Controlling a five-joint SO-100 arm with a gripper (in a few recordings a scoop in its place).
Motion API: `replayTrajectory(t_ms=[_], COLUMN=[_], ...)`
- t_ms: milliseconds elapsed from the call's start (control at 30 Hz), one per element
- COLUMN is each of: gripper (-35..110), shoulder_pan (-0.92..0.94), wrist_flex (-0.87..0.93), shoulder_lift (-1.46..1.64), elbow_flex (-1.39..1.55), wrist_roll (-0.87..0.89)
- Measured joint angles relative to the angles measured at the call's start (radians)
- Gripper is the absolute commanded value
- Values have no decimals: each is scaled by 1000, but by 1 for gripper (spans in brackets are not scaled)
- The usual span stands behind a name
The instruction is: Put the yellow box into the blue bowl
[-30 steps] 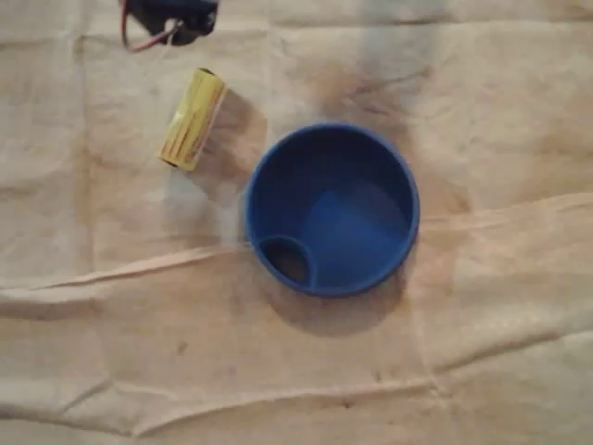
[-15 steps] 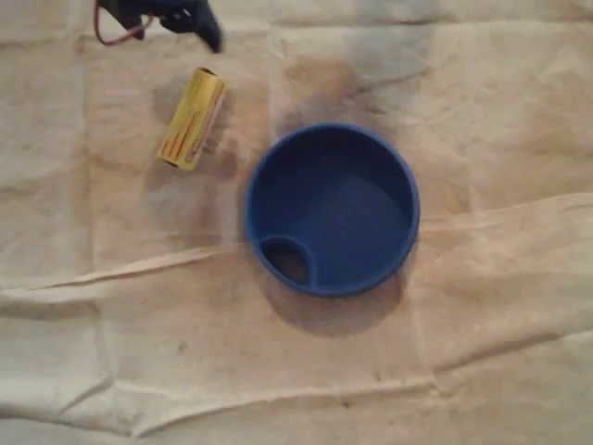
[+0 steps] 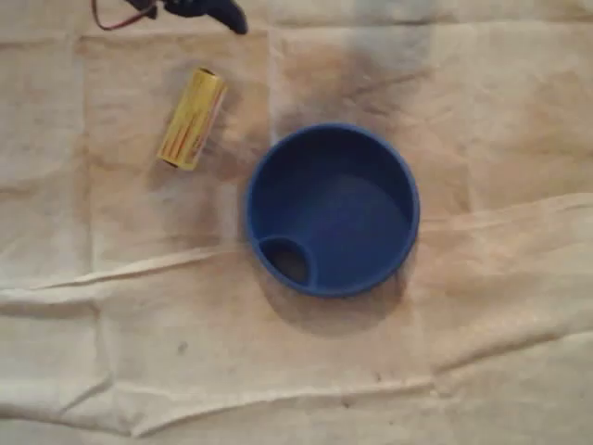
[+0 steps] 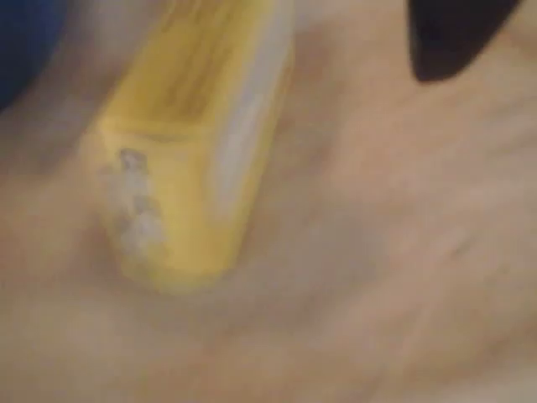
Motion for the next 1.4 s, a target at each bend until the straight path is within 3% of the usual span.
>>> replayTrajectory(t_ms=[300, 1000, 1400], gripper=[40, 40, 40], shoulder_pan=[0, -78, -81], wrist_flex=[-101, -109, -256], shoulder_lift=[-78, -94, -161], elbow_flex=[-12, -12, -14], wrist_roll=[35, 178, 187])
